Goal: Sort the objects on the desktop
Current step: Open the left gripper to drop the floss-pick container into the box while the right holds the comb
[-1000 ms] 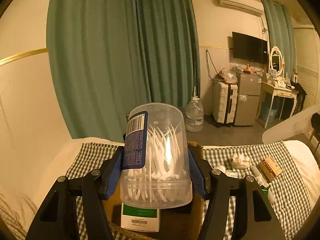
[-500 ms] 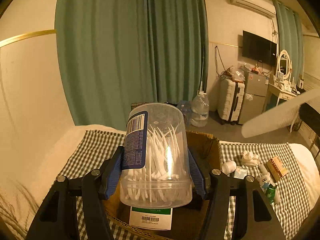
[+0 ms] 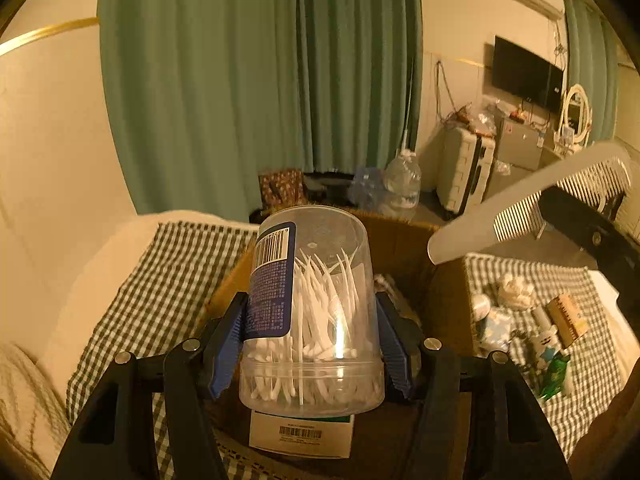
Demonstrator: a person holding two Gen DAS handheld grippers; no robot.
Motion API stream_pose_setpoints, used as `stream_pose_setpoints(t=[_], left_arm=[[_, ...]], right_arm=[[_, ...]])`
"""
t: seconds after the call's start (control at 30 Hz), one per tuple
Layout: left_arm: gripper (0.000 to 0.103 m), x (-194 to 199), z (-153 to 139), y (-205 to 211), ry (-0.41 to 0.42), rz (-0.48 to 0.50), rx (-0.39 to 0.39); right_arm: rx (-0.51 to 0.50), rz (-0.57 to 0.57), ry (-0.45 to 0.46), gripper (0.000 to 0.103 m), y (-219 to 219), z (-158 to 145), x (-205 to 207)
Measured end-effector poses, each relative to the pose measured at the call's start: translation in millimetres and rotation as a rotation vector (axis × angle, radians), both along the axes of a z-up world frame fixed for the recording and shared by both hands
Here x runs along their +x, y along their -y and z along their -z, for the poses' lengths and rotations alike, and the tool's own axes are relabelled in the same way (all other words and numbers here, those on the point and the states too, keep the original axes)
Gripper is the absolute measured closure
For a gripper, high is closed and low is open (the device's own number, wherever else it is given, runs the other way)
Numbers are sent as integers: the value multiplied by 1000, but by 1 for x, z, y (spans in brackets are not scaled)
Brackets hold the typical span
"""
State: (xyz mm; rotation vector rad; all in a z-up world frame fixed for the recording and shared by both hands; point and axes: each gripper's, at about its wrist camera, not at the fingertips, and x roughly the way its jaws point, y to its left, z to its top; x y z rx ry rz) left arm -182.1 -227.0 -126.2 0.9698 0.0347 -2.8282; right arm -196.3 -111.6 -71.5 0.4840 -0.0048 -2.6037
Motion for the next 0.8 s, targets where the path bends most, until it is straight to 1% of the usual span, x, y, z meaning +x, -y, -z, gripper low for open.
stream_pose_setpoints(t=[0.13, 0.23, 0.33, 0.5, 0.67, 0.8], left_arm=[[40, -10, 11, 13, 32, -15, 33], [40, -17, 20, 18, 63, -9, 50], [40, -22, 30, 18, 98, -11, 30], [40, -32, 42, 23, 146, -14, 37], [40, -40, 61, 24, 218, -27, 35], [39, -42, 65, 23, 234, -34, 37]], right_arm=[[20, -3, 36, 100, 8, 8, -15], [43, -13, 56, 100, 18, 14, -24], [74, -30, 86, 100, 28, 21, -36], [130, -50, 158, 100, 39, 36, -58], [168, -71, 224, 100, 46, 49, -73], [203, -85, 278, 100, 49, 66, -82]])
